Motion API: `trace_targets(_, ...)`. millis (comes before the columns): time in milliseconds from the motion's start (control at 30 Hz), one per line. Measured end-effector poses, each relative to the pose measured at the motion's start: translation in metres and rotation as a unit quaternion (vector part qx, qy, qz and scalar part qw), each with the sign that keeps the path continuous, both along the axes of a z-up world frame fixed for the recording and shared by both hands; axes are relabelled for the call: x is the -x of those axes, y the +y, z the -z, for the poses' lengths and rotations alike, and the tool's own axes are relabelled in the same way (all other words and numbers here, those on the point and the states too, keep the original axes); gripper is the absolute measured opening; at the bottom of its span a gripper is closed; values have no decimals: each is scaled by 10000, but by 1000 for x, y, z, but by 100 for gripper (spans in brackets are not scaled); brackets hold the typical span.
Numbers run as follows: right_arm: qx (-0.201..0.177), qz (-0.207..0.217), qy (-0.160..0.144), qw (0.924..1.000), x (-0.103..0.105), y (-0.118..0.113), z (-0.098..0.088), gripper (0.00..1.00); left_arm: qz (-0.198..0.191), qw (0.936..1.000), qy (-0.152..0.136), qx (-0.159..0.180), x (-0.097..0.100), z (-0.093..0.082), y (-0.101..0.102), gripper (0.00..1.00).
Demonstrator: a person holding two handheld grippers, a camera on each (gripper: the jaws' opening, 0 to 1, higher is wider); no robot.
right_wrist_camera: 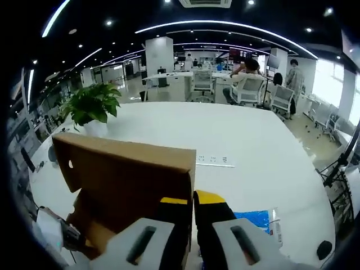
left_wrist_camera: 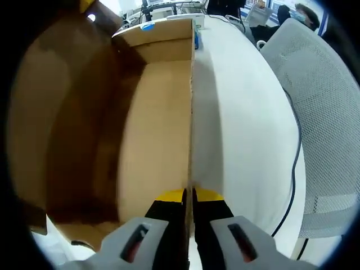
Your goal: Operate the shoe box by opening the lid, removing the specified soft item, and placing it in the target area until the item is outside and the box remains undamaged.
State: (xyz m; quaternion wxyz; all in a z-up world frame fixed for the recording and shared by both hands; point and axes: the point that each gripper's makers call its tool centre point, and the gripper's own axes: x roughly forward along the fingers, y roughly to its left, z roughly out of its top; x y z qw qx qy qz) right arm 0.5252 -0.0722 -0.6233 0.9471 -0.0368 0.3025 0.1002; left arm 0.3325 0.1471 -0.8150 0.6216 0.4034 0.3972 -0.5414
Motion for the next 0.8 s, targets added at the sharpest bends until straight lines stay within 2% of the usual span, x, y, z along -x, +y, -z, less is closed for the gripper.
trace_targets(67, 167, -124, -125, 9997, -1, -1, 1, 0, 6, 10000, -1, 0, 0, 0, 0, 3)
trace_targets(100, 221, -150, -126, 9996, 6, 0, 0, 0, 8, 10000, -1, 1, 0, 0, 0, 3)
trace_targets(267, 113, -61, -178, 9998, 16, -2, -1, 0, -5, 10000, 5, 1, 0, 1, 0, 3)
trace_targets(400, 217, -65, -252, 9994, 22, 1, -1, 0, -11, 10000, 10, 0, 0, 1, 0, 3)
trace_targets(567, 57, 78, -274, 9996, 32, 1, -3, 0, 11, 10000, -3, 6, 0, 1, 0, 3)
trace_targets(633, -278, 338, -291, 9986, 36, 1, -3, 0, 2, 10000, 1, 7, 0, 1, 0, 3)
trace_targets(800, -106, 331, -384, 9987, 44, 3, -5, 0, 10, 10000, -3, 7, 0, 1, 0, 3)
